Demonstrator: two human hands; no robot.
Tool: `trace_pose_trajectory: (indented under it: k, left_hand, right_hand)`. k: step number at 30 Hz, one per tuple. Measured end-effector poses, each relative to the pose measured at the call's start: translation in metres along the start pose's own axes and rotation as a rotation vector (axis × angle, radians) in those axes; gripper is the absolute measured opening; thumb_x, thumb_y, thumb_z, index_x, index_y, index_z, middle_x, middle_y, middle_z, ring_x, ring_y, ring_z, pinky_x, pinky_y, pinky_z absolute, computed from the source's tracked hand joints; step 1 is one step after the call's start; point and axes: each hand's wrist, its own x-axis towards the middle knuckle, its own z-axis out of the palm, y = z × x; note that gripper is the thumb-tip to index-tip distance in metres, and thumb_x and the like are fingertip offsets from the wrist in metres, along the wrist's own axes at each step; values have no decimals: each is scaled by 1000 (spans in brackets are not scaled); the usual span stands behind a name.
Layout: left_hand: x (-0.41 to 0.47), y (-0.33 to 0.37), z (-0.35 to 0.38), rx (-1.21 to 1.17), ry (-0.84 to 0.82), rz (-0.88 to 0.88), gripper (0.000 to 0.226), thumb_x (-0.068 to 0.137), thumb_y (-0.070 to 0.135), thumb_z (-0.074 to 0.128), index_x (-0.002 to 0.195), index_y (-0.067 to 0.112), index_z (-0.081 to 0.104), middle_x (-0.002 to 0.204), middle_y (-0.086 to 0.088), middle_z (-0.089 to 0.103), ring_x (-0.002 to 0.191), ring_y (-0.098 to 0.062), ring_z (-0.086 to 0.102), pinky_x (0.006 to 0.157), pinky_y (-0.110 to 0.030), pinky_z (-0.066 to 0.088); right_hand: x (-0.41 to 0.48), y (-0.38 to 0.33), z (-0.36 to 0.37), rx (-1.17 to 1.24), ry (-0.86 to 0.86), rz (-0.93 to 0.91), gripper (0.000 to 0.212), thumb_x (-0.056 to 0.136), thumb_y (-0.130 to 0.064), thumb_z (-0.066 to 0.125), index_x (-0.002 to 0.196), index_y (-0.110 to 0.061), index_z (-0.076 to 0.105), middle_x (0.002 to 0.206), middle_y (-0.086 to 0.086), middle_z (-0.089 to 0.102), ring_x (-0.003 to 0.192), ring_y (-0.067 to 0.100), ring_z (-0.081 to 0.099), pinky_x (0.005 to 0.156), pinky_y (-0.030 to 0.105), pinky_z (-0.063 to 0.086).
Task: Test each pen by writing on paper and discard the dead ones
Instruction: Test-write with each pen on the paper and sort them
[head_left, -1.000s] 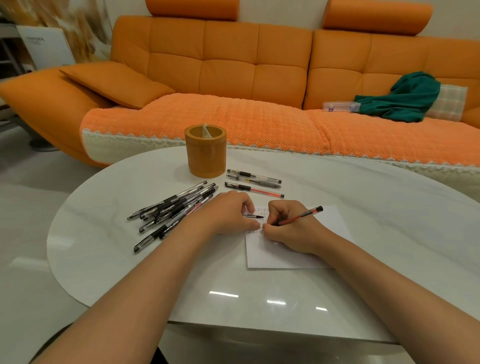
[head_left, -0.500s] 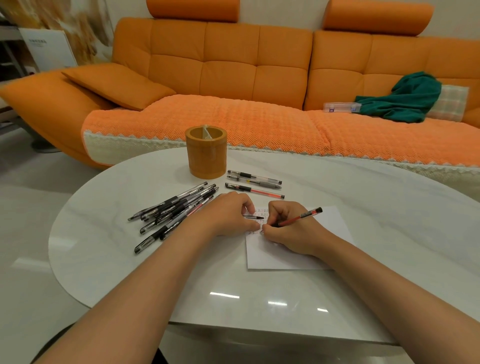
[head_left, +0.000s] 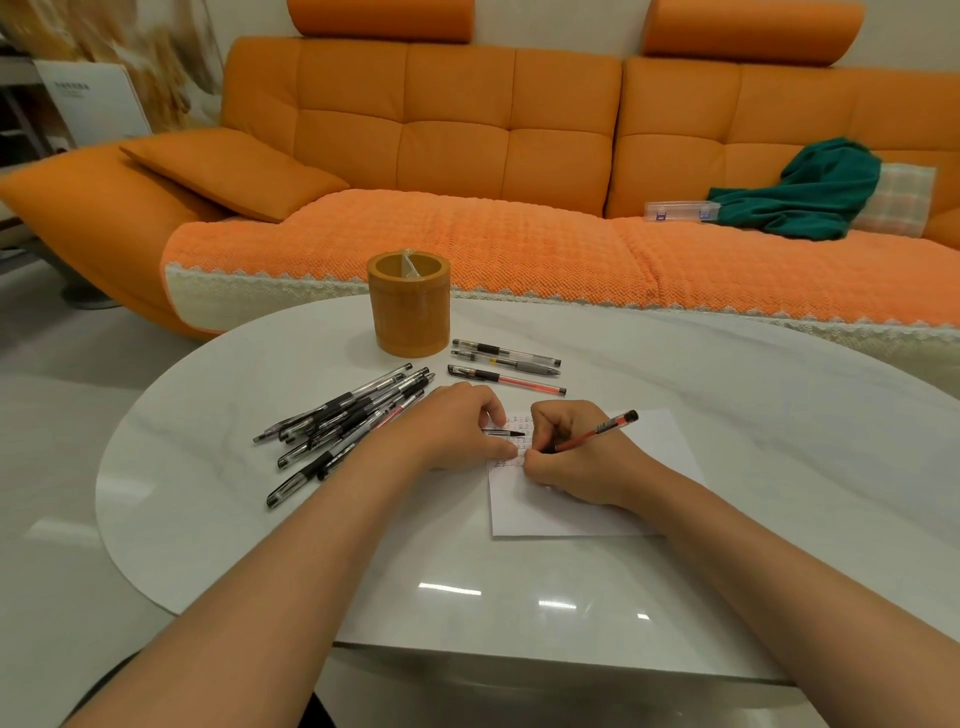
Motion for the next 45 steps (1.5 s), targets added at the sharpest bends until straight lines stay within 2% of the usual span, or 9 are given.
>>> trace_pose_trajectory:
  k: [9, 14, 18, 22, 24, 26, 28, 33, 45]
  left_hand:
    - [-4, 3, -2, -10, 2, -5, 34, 80, 50, 76, 106, 33, 61, 101, 11, 56, 91, -7, 55, 83, -33, 52]
    - [-9, 2, -4, -33, 17, 25, 34, 84, 50, 72, 111, 31, 63, 102, 11, 58, 89, -5, 57, 76, -26, 50]
    - [-14, 3, -10, 7, 53, 50, 24, 90, 37, 71, 113, 30, 69, 97, 16, 61, 83, -2, 57, 66, -17, 42]
    - [-16, 5, -10, 58, 95, 79, 14, 92, 29, 70, 105, 29, 74, 92, 19, 62, 79, 1, 55, 63, -13, 39]
    - [-17, 5, -12, 39, 109, 70, 14, 94, 29, 67, 105, 30, 75, 95, 21, 65, 86, -1, 58, 72, -18, 47]
    - [-18, 5, -15, 38, 129, 58, 18, 97, 29, 62, 110, 31, 75, 103, 18, 68, 94, -3, 60, 82, -24, 50]
    - [-19, 4, -18, 22, 145, 53, 20, 99, 26, 59, 113, 29, 74, 105, 14, 68, 92, -2, 58, 80, -21, 47]
    - [-19, 3, -23, -23, 180, 18, 20, 100, 25, 57, 112, 27, 73, 103, 11, 67, 93, -6, 58, 84, -28, 49]
    - [-23, 12, -23, -43, 137, 36, 18, 100, 27, 57, 109, 27, 73, 96, 13, 66, 87, -7, 60, 74, -23, 48]
  right_hand:
    - [-2, -4, -9, 425, 263, 107, 11, 85, 7, 66, 80, 1, 57, 59, 12, 53, 47, 18, 43, 43, 25, 35]
    - [-4, -3, -14, 245, 227, 43, 24, 92, 2, 62, 100, -15, 77, 72, -7, 68, 54, 14, 54, 53, 21, 46]
    - [-6, -2, -26, 207, 161, 57, 55, 94, 18, 40, 129, -18, 63, 101, 11, 71, 60, 23, 64, 46, 25, 45]
    - [-1, -17, -29, 557, 219, 246, 56, 94, 16, 28, 125, -11, 65, 110, 19, 68, 69, 28, 69, 59, 43, 60]
    - [0, -21, -34, 593, 237, 269, 54, 94, 13, 27, 118, -11, 68, 112, 19, 66, 65, 28, 67, 57, 40, 58]
    - [-1, -22, -37, 441, 239, 219, 43, 98, 6, 34, 109, -19, 68, 109, 12, 66, 59, 23, 62, 53, 35, 52]
    - [-1, -20, -38, 165, 233, 156, 26, 99, -7, 50, 106, -30, 59, 105, 0, 68, 61, 21, 63, 60, 34, 53]
    - [2, -14, -32, -308, 211, 82, 27, 94, -19, 61, 108, -40, 67, 101, -18, 71, 75, 0, 57, 68, 27, 46]
    - [0, -18, -25, -409, 141, 60, 31, 94, -15, 56, 107, -37, 72, 105, -19, 70, 87, 2, 56, 75, 26, 47]
